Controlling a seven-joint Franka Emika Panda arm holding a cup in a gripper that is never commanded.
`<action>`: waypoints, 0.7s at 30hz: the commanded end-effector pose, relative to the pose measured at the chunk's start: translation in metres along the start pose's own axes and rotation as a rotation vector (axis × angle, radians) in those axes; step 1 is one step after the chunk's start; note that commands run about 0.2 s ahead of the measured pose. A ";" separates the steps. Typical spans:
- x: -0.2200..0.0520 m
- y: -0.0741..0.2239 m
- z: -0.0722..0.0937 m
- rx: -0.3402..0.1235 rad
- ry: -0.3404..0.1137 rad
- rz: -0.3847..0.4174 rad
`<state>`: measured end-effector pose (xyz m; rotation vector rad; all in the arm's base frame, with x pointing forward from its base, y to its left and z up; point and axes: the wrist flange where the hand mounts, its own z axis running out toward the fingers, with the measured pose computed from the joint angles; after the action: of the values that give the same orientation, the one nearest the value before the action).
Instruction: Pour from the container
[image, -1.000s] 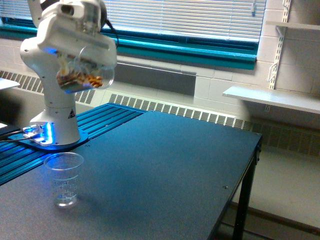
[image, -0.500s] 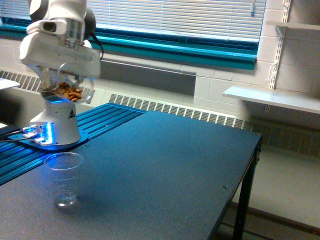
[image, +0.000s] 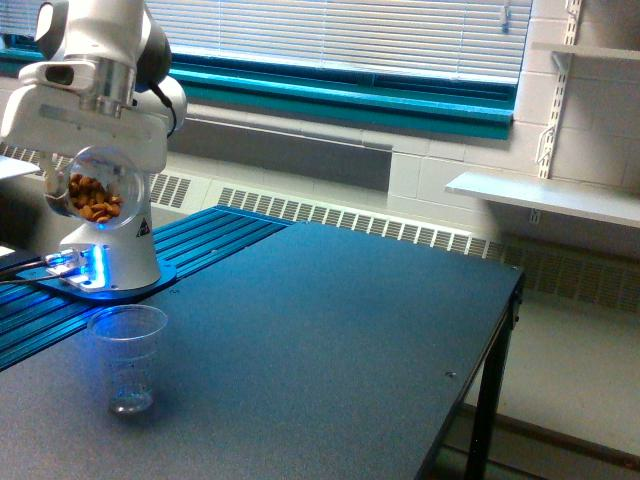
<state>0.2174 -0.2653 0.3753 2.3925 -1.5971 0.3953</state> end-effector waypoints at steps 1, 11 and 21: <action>-0.005 0.001 0.014 -0.029 -0.033 -0.031; -0.009 -0.007 0.036 -0.063 -0.078 -0.069; -0.010 -0.019 0.052 -0.096 -0.106 -0.111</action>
<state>0.2263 -0.2665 0.3212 2.4539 -1.5034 0.1659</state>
